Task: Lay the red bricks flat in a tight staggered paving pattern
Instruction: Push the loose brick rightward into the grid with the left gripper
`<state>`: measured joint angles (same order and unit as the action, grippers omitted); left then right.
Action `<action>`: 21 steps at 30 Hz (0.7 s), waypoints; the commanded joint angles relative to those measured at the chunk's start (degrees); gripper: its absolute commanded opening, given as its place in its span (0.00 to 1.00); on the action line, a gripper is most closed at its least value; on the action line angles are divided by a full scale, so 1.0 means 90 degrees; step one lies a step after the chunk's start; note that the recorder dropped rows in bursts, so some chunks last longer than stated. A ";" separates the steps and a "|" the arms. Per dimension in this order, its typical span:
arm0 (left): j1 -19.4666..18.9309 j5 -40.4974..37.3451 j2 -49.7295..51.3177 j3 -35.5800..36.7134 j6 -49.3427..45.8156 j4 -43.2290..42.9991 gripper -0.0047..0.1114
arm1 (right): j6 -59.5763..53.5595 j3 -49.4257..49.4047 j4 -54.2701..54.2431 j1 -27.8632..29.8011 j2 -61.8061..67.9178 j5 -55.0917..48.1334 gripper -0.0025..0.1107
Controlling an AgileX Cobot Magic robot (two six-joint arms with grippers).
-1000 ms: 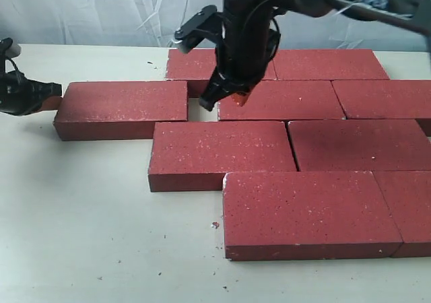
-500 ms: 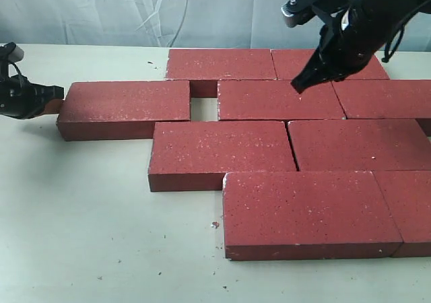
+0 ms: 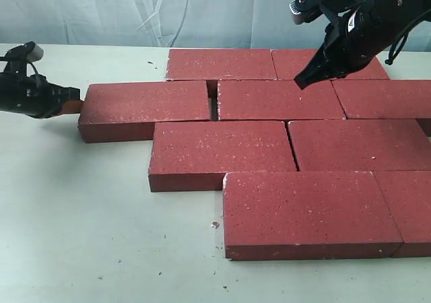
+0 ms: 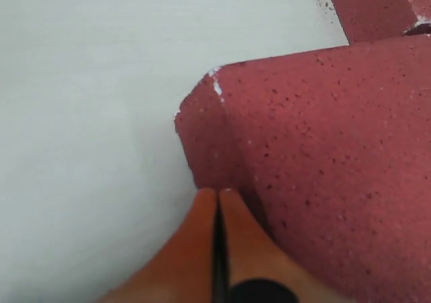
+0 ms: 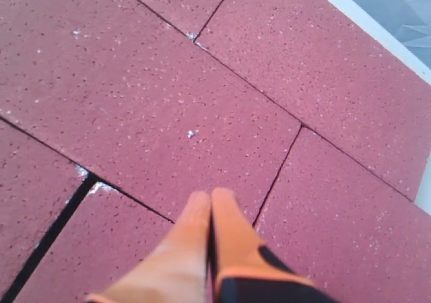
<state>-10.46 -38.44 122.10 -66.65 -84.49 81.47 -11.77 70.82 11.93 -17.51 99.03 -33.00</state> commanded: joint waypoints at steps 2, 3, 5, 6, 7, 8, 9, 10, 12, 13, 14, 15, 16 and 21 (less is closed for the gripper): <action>0.0350 0.0485 0.0007 -0.0015 -0.0176 0.0285 0.04 | 0.0027 -0.0020 0.0001 0.0037 -0.0041 0.0080 0.02; 0.0399 0.0518 0.0007 -0.0015 -0.0176 0.0285 0.04 | 0.0027 -0.0020 0.0001 0.0037 -0.0041 0.0095 0.02; 0.0481 0.0625 0.0007 -0.0015 -0.0176 0.0285 0.04 | 0.0027 -0.0020 0.0001 0.0037 -0.0041 0.0107 0.02; 0.0525 0.0656 0.0007 -0.0042 -0.0176 0.0285 0.04 | 0.0027 -0.0020 0.0001 0.0037 -0.0041 0.0118 0.02; 0.0554 0.0676 0.0022 -0.0056 -0.0176 0.0285 0.04 | 0.0027 -0.0020 0.0001 0.0037 -0.0041 0.0147 0.02; 0.0572 0.0676 0.0047 -0.0086 -0.0176 0.0285 0.04 | 0.0027 -0.0020 0.0001 0.0037 -0.0041 0.0162 0.02; 0.0602 0.0645 0.0061 -0.0113 -0.0176 0.0285 0.04 | 0.0027 -0.0020 -0.0011 0.0037 -0.0041 0.0212 0.02; 0.0631 0.0629 0.0088 -0.0137 -0.0176 0.0285 0.04 | 0.0027 -0.0020 -0.0057 0.0037 -0.0041 0.0213 0.02; 0.0701 0.0615 0.0163 -0.0150 -0.0176 0.0285 0.04 | 0.0027 -0.0020 -0.0072 0.0037 -0.0041 0.0213 0.02; 0.0698 0.0661 0.0177 -0.0164 -0.0187 0.0285 0.04 | 0.0027 -0.0020 -0.0072 0.0037 -0.0041 0.0213 0.02; 0.0698 0.0677 0.0177 -0.0164 -0.0187 0.0272 0.04 | 0.0027 -0.0020 -0.0072 0.0037 -0.0041 0.0213 0.02; 0.0698 0.0677 0.0163 -0.0164 -0.0187 0.0272 0.04 | 0.0027 -0.0020 -0.0072 0.0037 -0.0041 0.0213 0.02; 0.0682 0.0677 0.0162 -0.0190 -0.0187 0.0214 0.04 | 0.0027 -0.0020 -0.0072 0.0037 -0.0041 0.0213 0.02; 0.0668 0.1088 0.0063 -0.0217 -0.0172 0.0079 0.04 | 0.0027 -0.0020 -0.0072 0.0037 -0.0041 0.0213 0.02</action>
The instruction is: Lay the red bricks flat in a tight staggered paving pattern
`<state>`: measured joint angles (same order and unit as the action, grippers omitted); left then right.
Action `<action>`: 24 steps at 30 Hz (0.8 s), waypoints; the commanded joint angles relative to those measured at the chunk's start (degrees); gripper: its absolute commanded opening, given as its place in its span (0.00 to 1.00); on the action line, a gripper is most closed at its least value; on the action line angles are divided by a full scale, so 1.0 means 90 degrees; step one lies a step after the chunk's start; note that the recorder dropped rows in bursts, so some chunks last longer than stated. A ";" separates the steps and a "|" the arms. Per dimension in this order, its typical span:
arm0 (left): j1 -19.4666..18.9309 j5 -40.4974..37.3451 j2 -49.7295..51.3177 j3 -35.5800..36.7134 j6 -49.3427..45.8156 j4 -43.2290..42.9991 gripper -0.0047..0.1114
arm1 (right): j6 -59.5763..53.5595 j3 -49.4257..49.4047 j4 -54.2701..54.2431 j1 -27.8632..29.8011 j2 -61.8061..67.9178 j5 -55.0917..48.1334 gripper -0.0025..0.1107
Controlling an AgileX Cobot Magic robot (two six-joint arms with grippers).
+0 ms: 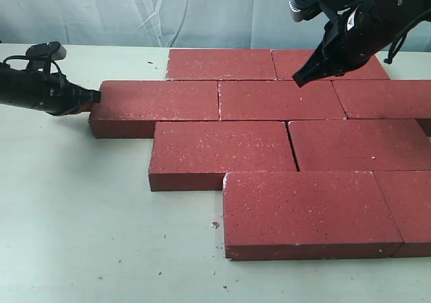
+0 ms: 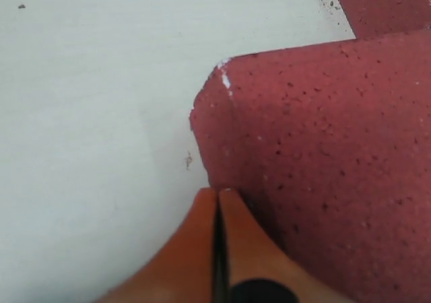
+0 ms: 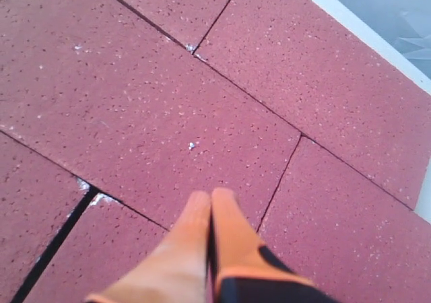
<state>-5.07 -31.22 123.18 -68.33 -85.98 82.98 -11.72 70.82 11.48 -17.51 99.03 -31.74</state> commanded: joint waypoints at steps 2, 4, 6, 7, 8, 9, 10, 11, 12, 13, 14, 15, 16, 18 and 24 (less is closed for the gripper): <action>0.0068 0.0731 -0.0069 -0.0031 0.0004 -0.0126 0.04 | 0.0022 -0.0020 -0.0022 0.0037 -0.0041 0.0073 0.02; 0.0068 0.0910 -0.0069 -0.0031 0.0004 -0.0126 0.04 | 0.0022 -0.0020 -0.0022 0.0037 -0.0041 0.0073 0.02; 0.0068 0.0974 -0.0069 -0.0031 0.0004 -0.0097 0.04 | 0.0022 -0.0020 -0.0022 0.0037 -0.0041 0.0073 0.02; 0.0068 0.0974 -0.0069 -0.0031 0.0004 -0.0046 0.04 | 0.0022 -0.0020 -0.0022 0.0037 -0.0041 0.0073 0.02; 0.0068 0.0974 -0.0069 -0.0031 0.0004 -0.0033 0.04 | 0.0022 -0.0020 -0.0022 0.0037 -0.0041 0.0073 0.02; 0.0068 0.0974 -0.0069 -0.0031 0.0004 -0.0033 0.04 | 0.0022 -0.0020 -0.0022 0.0037 -0.0041 0.0073 0.02; 0.0068 0.0974 -0.0069 -0.0031 0.0004 -0.0033 0.04 | 0.0022 -0.0020 -0.0022 0.0037 -0.0041 0.0073 0.02; 0.0068 0.0974 -0.0069 -0.0031 0.0004 -0.0033 0.04 | 0.0022 -0.0020 -0.0022 0.0037 -0.0041 0.0073 0.02; 0.0068 0.0974 -0.0069 -0.0031 0.0004 -0.0033 0.04 | 0.0022 -0.0020 -0.0022 0.0037 -0.0041 0.0073 0.02; 0.0068 0.0974 -0.0069 -0.0031 0.0004 -0.0033 0.04 | 0.0022 -0.0020 -0.0022 0.0037 -0.0041 0.0073 0.02; 0.0068 0.0998 -0.0069 -0.0031 0.0004 -0.0049 0.04 | 0.0022 -0.0020 -0.0022 0.0037 -0.0041 0.0073 0.02; 0.0068 0.1074 -0.0069 -0.0031 0.0004 -0.0062 0.04 | 0.0022 -0.0020 -0.0021 0.0037 -0.0041 0.0085 0.02; 0.0068 0.1165 -0.0069 -0.0031 0.0004 -0.0062 0.04 | 0.0022 -0.0020 -0.0021 0.0037 -0.0041 0.0085 0.02; 0.0068 0.1314 -0.0069 -0.0031 0.0004 -0.0050 0.04 | 0.0022 -0.0020 -0.0021 0.0037 -0.0041 0.0113 0.02; 0.0068 0.1311 -0.0235 -0.0031 0.0009 -0.0104 0.04 | 0.0022 -0.0020 -0.0021 0.0037 -0.0041 0.0225 0.02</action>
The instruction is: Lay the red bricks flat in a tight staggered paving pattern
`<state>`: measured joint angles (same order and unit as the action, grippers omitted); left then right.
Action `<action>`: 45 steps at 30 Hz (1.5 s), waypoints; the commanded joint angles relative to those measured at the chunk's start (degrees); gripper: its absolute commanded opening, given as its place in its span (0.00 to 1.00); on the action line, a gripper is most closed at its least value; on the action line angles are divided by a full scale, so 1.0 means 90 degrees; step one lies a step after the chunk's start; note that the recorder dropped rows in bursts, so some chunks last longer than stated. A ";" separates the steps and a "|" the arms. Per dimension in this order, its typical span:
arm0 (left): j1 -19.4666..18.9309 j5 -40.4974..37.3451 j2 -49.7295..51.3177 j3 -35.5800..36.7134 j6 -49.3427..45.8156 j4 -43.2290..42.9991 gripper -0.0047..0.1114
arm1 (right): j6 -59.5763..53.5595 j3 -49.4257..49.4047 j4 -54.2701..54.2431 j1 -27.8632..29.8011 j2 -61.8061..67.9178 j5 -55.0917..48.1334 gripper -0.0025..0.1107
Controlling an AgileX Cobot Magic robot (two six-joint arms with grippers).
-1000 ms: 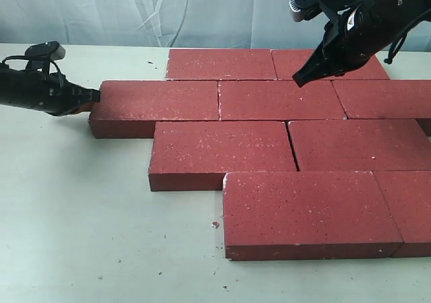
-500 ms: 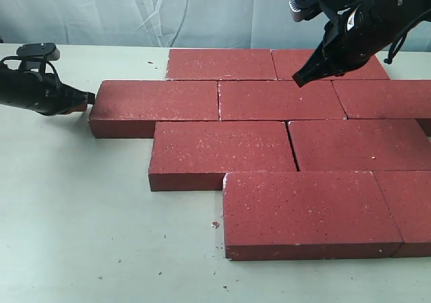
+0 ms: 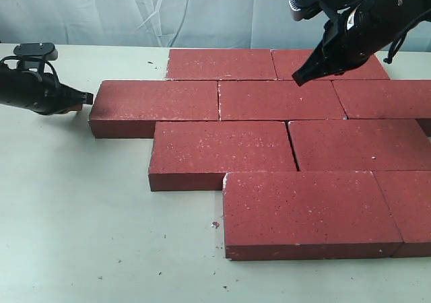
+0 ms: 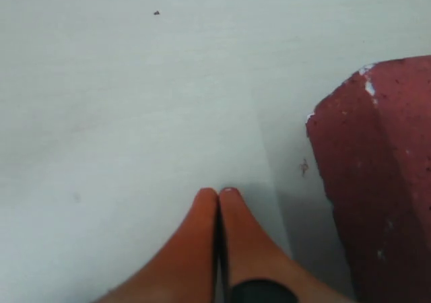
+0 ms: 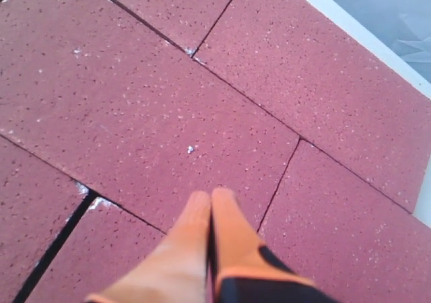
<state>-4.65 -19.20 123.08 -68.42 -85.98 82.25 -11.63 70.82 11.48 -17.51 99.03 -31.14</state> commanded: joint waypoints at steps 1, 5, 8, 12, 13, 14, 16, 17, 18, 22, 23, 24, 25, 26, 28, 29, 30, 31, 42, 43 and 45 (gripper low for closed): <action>0.0022 -0.0066 -0.0293 -0.0009 0.0047 -0.0087 0.04 | 0.0012 -0.0020 -0.0021 0.0037 -0.0041 0.0180 0.02; 0.0022 -0.0234 -0.0733 0.0109 0.0059 -0.0152 0.04 | 0.0012 -0.0020 -0.0223 0.0037 -0.0041 0.0288 0.02; 0.0022 -0.0541 -0.1028 0.0193 0.0059 -0.0197 0.04 | 0.0012 -0.0020 -0.0519 0.0037 -0.0041 0.0450 0.02; 0.0022 -0.1475 -0.1348 0.0193 0.0235 -0.0187 0.04 | 0.0012 -0.0020 -0.1043 0.0037 -0.0041 0.0959 0.02; 0.0033 -0.1852 -0.1431 0.0193 0.0301 -0.0187 0.04 | -0.0072 -0.0020 -0.1163 0.0024 -0.0041 0.1132 0.02; 0.0033 -0.2205 -0.1519 0.0193 0.0314 -0.0168 0.04 | -0.0116 -0.0020 -0.1175 0.0023 -0.0041 0.1293 0.02; 0.0125 -0.2371 -0.1671 0.0193 0.0314 -0.0057 0.04 | -0.0205 0.0034 -0.1175 0.0008 -0.0041 0.1481 0.02; 0.0206 -0.2138 -0.1751 0.0142 0.0314 0.0215 0.04 | -0.0205 0.0100 -0.1160 0.0008 -0.0041 0.1513 0.02; 0.0286 -0.1824 -0.1804 0.0080 0.0314 0.0535 0.04 | -0.0205 0.0196 -0.1153 0.0008 -0.0041 0.1513 0.02; 0.0609 -0.1145 -0.2103 -0.0343 0.0300 0.0934 0.04 | -0.0221 0.0753 -0.0986 0.0023 -0.0041 0.0785 0.02; 0.0663 -0.1135 -0.2203 -0.0440 0.0300 0.0811 0.04 | -0.0224 0.0922 -0.0828 0.0040 -0.0041 0.0537 0.02; 0.0723 -0.1110 -0.2317 -0.0524 0.0300 0.0628 0.04 | -0.0224 0.1101 -0.0601 0.0092 -0.0041 0.0095 0.02; 0.0761 -0.1061 -0.2418 -0.0586 0.0373 0.0443 0.04 | -0.0224 0.1279 -0.0510 0.0138 -0.0041 -0.0210 0.02; 0.0814 -0.0546 -0.2727 -0.0598 0.0834 -0.0162 0.04 | -0.0256 0.1616 -0.0454 0.0300 -0.0041 -0.0982 0.02; 0.0840 0.0018 -0.3003 -0.0581 0.1559 -0.1207 0.04 | -0.0345 0.1860 -0.0454 0.0495 -0.0041 -0.1602 0.02; 0.0840 0.0151 -0.3146 -0.0581 0.2183 -0.2026 0.04 | -0.0343 0.2007 -0.0454 0.0619 -0.0059 -0.1905 0.02; 0.0840 0.0176 -0.3388 -0.0581 0.3604 -0.3807 0.04 | -0.0343 0.2130 -0.0398 0.0828 -0.0103 -0.2272 0.02; 0.0840 0.0124 -0.3525 -0.0581 0.4429 -0.5097 0.04 | -0.0343 0.2161 -0.0299 0.1010 -0.0159 -0.2450 0.02; 0.0840 -0.2551 -0.4564 -0.0550 0.9417 -1.1297 0.04 | 0.0423 0.1534 -0.0983 0.2767 -0.1204 -0.2737 0.02; 0.0840 -0.2551 -0.4693 -0.0492 0.9417 -1.1210 0.04 | 0.0423 0.1347 -0.0984 0.2780 -0.1351 -0.2607 0.02; 0.0840 -0.2371 -0.5069 -0.0251 0.9431 -1.1014 0.04 | 0.0423 0.0843 -0.0957 0.2780 -0.1835 -0.2105 0.02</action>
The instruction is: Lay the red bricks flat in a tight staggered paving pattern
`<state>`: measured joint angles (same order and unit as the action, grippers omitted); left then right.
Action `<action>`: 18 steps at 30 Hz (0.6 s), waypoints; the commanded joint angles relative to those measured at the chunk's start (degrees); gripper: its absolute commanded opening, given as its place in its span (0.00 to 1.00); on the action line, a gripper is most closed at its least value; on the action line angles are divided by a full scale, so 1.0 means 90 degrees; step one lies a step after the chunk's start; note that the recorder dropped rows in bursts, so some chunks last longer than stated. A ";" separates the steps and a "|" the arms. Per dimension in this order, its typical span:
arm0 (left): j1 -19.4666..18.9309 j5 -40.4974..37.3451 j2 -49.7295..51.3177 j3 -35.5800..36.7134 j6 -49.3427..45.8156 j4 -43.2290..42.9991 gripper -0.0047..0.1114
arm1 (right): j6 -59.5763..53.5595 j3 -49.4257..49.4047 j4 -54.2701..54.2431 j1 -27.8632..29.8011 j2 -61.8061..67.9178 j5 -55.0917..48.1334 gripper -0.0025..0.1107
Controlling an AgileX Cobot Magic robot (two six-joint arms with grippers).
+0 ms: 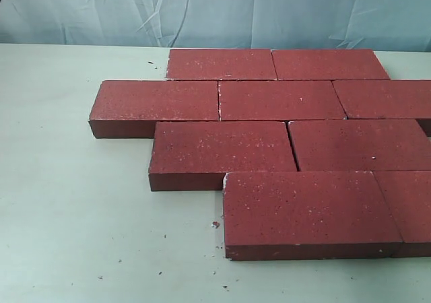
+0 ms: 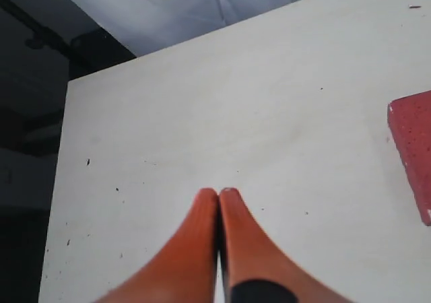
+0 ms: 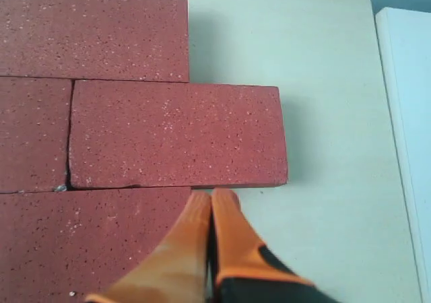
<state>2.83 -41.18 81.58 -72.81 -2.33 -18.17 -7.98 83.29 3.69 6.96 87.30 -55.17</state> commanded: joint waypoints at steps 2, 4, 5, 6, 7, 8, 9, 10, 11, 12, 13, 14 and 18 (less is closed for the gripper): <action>0.0009 0.0418 -0.0885 0.0615 0.0158 0.0369 0.04 | 0.0018 -0.1016 -0.0142 0.0034 -0.0950 0.1068 0.02; 0.0009 0.0887 -0.1316 0.1204 0.0214 0.0527 0.04 | 0.0018 -0.1521 -0.0312 0.0035 -0.1335 0.1444 0.02; 0.0009 0.1347 -0.1656 0.1606 0.0355 0.0527 0.04 | -0.0057 -0.1909 -0.0312 0.0035 -0.1648 0.1881 0.02; 0.0009 0.1786 -0.1960 0.1915 0.0418 0.0514 0.04 | -0.0117 -0.2262 -0.0312 0.0035 -0.1918 0.2339 0.02; 0.0009 0.2029 -0.2119 0.2136 0.0418 0.0514 0.04 | -0.0117 -0.2535 -0.0312 0.0035 -0.2164 0.2684 0.02; 0.0009 0.2408 -0.2387 0.2447 0.0418 0.0560 0.04 | -0.0117 -0.2916 -0.0340 0.0035 -0.2401 0.3110 0.02; 0.0009 0.2553 -0.2562 0.2590 0.0418 0.0614 0.04 | -0.0117 -0.3207 -0.0410 0.0035 -0.2644 0.3450 0.02; 0.0009 0.2688 -0.2786 0.2823 0.0418 0.0632 0.04 | -0.0117 -0.3589 -0.0410 0.0035 -0.2918 0.3756 0.02; 0.0009 0.2736 -0.2937 0.2921 0.0418 0.0632 0.04 | -0.0117 -0.3820 -0.0410 0.0035 -0.3104 0.3955 0.02; 0.0009 0.2778 -0.3092 0.3031 0.0418 0.0632 0.04 | -0.0117 -0.4041 -0.0410 0.0035 -0.3258 0.4130 0.02; 0.0009 0.2794 -0.3254 0.3133 0.0418 0.0643 0.04 | -0.0117 -0.4249 -0.0410 0.0035 -0.3449 0.4282 0.02; 0.0009 0.2843 -0.3392 0.3220 0.0418 0.0675 0.04 | -0.0117 -0.4450 -0.0410 0.0035 -0.3650 0.4428 0.02; 0.0009 0.2980 -0.4113 0.3735 0.0418 0.0999 0.04 | -0.0117 -0.5125 -0.0471 0.0035 -0.4430 0.4915 0.02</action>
<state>2.83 -15.72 48.68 -41.83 1.01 -11.64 -8.76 40.70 0.00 7.21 51.53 -14.87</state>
